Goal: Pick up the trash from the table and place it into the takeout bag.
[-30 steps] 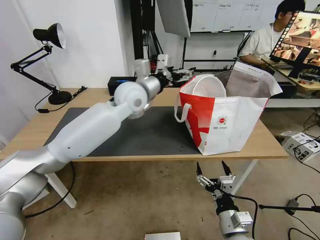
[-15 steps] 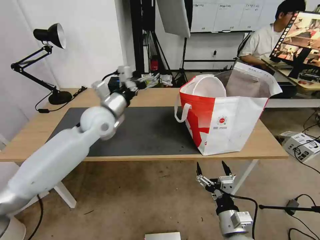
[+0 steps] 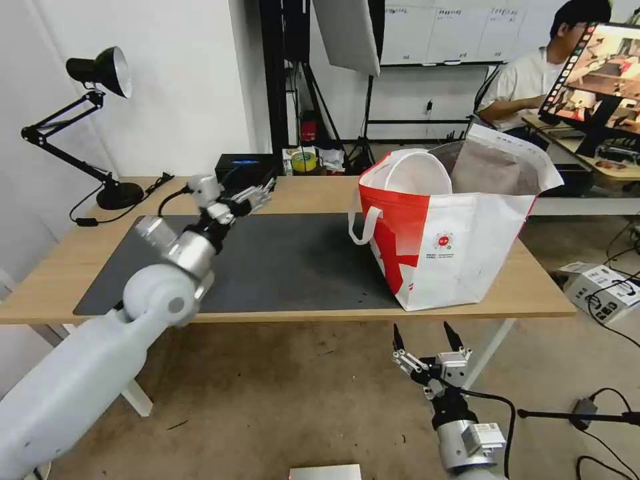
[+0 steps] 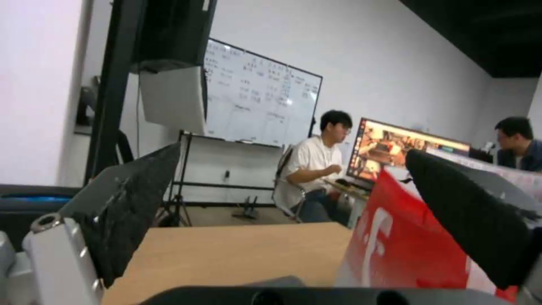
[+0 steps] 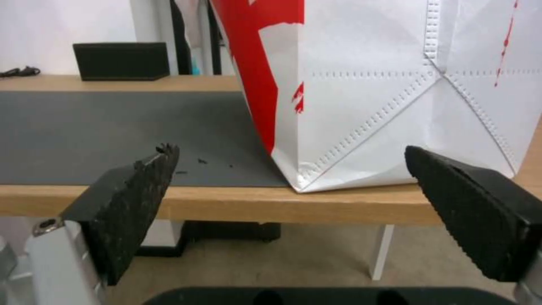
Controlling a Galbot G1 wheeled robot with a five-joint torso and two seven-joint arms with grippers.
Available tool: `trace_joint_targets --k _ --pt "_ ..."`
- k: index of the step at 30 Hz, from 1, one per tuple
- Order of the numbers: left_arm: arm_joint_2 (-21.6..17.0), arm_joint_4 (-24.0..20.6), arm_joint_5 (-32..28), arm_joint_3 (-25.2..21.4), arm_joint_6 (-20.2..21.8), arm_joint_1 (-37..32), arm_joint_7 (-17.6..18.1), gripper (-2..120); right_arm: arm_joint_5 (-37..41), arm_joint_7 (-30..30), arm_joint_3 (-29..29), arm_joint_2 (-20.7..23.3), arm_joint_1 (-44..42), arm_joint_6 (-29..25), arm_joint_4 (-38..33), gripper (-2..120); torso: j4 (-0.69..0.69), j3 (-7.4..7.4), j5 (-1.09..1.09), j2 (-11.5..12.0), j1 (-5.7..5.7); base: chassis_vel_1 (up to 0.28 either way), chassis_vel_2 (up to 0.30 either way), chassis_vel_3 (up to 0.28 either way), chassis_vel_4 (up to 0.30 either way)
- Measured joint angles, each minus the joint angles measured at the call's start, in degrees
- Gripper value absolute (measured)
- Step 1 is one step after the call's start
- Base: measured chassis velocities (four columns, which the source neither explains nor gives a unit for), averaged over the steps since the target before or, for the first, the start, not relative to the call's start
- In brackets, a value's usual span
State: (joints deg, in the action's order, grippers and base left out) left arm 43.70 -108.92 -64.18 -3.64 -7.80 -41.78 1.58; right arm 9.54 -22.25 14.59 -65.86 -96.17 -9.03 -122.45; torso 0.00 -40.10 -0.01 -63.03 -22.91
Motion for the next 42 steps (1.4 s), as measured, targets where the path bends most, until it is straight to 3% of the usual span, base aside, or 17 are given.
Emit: trace_joint_targets --k 5,8,12,14,25,42 --pt "-0.70 -0.66 3.84 -3.18 -2.22 -5.93 -2.36 100 0.00 0.01 0.00 0.00 0.00 0.00 0.00 100 0.01 0.00 0.00 0.00 0.00 0.000 0.000 0.000 0.000" --pt "-0.76 -1.55 7.44 -6.03 -5.52 -13.37 -4.65 100 0.00 0.01 0.00 0.00 0.00 0.00 0.00 100 0.00 0.00 0.01 0.00 0.00 0.000 0.000 0.000 0.000" --pt "0.11 -2.04 8.94 -7.63 -6.66 -16.38 -4.86 100 0.00 0.00 0.00 0.00 0.00 0.00 0.00 100 0.00 0.00 0.01 0.00 0.00 0.000 0.000 0.000 0.000" --pt "1.65 -2.34 10.70 -11.55 -8.87 -21.45 -6.78 100 0.00 0.00 0.00 0.00 0.00 0.00 0.00 100 0.00 0.00 0.01 0.00 0.00 0.000 0.000 0.000 0.000" --pt "5.16 -4.66 12.46 -25.46 -11.06 -35.93 -11.61 100 0.00 0.01 0.00 0.00 0.00 0.00 0.00 100 0.01 0.00 0.01 0.00 0.01 0.000 0.000 0.000 0.000" --pt "10.17 -3.41 17.22 -29.54 -14.58 -41.63 -14.00 100 0.00 0.00 -0.01 0.00 0.00 0.00 0.00 100 0.00 0.00 0.01 0.00 0.00 0.000 0.000 0.000 0.000"
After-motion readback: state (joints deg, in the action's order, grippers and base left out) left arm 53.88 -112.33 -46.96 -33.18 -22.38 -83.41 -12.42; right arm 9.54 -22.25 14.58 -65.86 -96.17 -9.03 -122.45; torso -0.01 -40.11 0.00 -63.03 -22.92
